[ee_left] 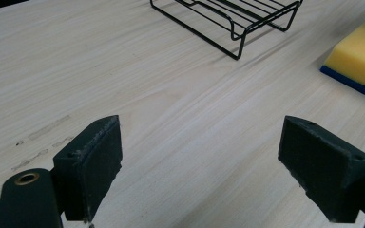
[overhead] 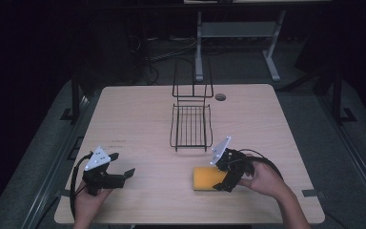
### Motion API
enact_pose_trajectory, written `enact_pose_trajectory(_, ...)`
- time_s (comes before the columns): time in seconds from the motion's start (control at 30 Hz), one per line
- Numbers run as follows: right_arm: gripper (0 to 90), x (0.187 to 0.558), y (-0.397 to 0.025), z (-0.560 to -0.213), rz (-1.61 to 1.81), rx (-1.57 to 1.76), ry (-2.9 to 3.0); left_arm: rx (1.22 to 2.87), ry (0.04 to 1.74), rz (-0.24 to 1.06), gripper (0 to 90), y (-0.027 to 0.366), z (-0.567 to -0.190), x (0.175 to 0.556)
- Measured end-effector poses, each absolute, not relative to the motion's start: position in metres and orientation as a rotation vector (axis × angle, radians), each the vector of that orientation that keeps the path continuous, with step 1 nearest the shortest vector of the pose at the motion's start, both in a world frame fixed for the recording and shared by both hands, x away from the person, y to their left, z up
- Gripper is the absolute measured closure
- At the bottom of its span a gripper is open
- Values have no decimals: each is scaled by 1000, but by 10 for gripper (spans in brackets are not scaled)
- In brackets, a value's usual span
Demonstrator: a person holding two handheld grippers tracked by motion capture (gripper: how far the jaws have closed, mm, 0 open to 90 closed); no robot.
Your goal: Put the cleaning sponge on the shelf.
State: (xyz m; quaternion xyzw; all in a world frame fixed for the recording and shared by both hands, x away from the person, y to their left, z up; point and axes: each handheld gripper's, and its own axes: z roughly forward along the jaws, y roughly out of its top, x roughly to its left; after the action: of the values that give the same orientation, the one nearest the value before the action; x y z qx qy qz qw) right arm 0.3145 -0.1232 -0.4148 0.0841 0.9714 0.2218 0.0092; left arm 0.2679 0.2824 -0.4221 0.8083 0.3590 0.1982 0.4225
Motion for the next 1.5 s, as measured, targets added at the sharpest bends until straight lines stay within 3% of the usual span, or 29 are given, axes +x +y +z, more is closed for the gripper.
enact_pose_trajectory(1.5,151,319,-106,-440,614,224,3069,2023,901,493,142,283,-422,267)
